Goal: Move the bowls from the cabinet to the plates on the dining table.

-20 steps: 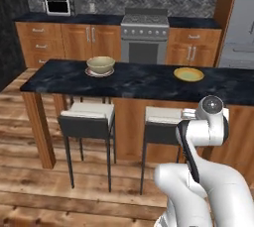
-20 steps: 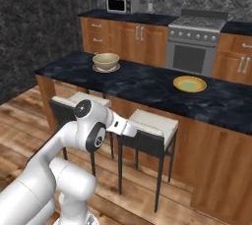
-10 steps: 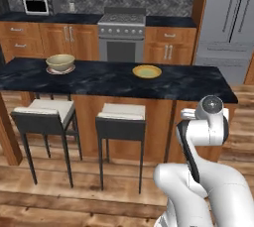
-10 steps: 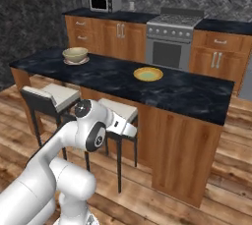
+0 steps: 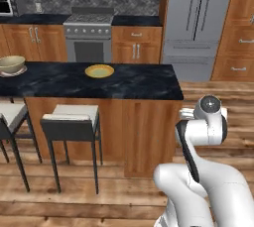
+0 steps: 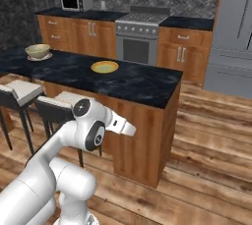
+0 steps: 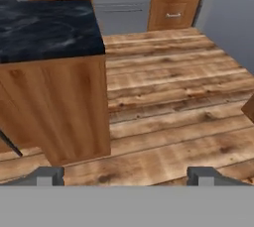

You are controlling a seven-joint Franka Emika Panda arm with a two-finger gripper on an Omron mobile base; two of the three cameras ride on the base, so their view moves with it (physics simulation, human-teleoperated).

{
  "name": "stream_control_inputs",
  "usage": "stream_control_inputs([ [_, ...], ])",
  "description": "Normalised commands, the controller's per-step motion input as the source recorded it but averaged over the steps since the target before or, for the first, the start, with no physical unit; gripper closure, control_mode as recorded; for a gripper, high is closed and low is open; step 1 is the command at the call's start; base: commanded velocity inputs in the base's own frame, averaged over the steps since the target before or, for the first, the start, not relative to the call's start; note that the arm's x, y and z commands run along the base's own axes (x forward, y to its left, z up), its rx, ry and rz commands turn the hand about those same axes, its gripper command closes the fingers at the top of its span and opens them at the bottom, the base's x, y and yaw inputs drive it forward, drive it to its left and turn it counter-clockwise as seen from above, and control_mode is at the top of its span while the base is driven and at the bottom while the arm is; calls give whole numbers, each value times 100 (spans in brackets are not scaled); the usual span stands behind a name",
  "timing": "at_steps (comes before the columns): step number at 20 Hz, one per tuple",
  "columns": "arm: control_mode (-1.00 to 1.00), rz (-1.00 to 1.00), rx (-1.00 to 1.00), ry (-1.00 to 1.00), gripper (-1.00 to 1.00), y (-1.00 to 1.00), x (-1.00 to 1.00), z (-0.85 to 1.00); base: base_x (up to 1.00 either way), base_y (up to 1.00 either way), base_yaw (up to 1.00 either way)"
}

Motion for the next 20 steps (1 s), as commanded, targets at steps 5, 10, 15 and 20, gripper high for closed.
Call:
stream_control_inputs([
  [5, 100, 0, 0, 0, -100, 0, 0, 0, -8, -90, -28],
  [10, 100, 0, 0, 0, -100, 0, 0, 0, -1, -83, -29],
  [15, 100, 0, 0, 0, -100, 0, 0, 0, 0, -61, -32],
  [20, 100, 0, 0, 0, -100, 0, 0, 0, 0, -14, -25],
])
